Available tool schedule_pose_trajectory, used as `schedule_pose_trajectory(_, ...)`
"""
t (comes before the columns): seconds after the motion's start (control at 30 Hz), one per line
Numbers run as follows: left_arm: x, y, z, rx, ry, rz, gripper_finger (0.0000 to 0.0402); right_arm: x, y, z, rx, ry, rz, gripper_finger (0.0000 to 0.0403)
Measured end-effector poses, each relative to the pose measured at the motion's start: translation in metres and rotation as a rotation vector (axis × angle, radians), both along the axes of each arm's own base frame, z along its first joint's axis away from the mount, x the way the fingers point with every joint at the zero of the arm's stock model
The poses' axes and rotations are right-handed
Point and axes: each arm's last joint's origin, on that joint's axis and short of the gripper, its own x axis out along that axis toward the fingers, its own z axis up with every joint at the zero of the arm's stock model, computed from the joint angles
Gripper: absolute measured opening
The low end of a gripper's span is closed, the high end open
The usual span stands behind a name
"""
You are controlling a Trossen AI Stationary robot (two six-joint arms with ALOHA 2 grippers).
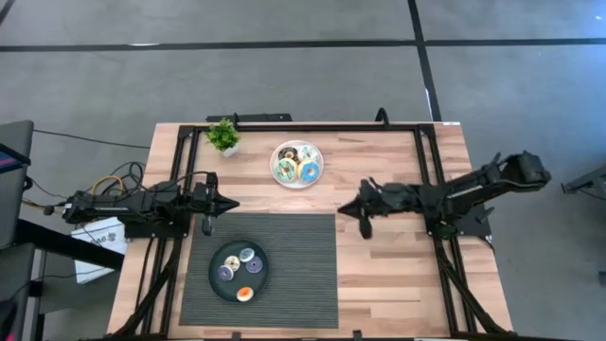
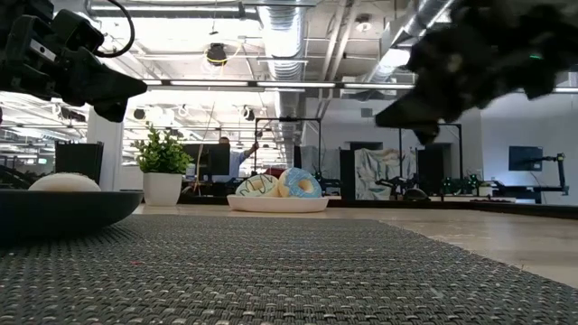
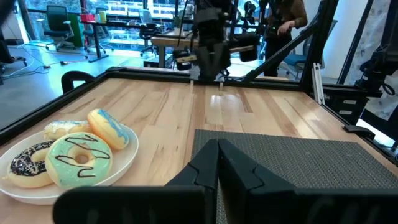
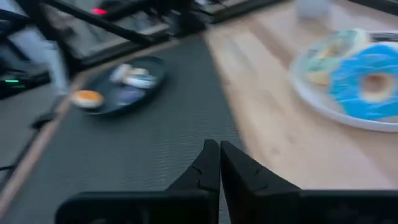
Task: Pick & Place donuts
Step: Return to Home Position
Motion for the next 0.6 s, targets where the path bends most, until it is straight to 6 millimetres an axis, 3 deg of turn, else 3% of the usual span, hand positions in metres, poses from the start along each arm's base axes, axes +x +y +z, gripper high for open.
schedule_pose_trajectory(0.3, 0.000, 0.000, 0.000, 0.000, 0.000, 0.000, 0.0000, -0.026, 0.014, -0.019, -0.075, -0.115, 0.035, 0.0001)
schedule_pose_trajectory(0.6, 0.000, 0.000, 0.000, 0.000, 0.000, 0.000, 0.0000, -0.050, -0.012, -0.022, -0.050, -0.240, 0.027, 0.0000)
